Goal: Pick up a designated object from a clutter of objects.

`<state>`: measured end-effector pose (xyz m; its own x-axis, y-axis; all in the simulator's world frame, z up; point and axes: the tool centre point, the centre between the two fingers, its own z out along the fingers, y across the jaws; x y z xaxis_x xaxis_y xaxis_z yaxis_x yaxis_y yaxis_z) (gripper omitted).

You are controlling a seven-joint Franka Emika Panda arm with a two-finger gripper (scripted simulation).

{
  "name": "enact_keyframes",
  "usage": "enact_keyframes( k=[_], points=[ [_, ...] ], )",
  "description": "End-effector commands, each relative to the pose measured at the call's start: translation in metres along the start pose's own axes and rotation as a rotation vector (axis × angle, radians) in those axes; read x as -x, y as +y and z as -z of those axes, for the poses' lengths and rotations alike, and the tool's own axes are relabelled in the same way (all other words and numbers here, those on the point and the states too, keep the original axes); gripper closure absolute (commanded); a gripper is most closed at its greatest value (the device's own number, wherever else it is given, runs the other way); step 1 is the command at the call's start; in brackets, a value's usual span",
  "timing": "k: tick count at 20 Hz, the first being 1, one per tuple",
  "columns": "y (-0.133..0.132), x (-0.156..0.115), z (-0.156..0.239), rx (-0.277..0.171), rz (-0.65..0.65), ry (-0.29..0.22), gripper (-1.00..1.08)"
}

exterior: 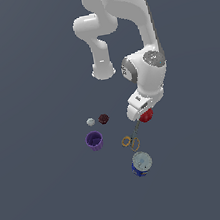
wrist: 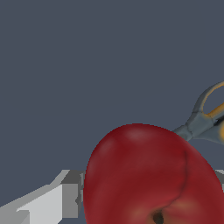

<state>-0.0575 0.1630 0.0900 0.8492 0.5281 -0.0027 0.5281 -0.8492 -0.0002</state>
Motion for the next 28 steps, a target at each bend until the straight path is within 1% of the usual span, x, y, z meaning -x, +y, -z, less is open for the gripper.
enact_keyframes(
  k=[1,6,23,28],
  points=[
    [0.017,0.004,0.017,0.0,0.0,0.003,1.08],
    [0.058,0.016,0.056,-0.001,0.0,0.003,1.08],
    [0.216,0.058,0.204,-0.004,0.001,0.005,1.08],
    [0.258,0.068,0.243,-0.002,0.0,0.004,1.08]
  ],
)
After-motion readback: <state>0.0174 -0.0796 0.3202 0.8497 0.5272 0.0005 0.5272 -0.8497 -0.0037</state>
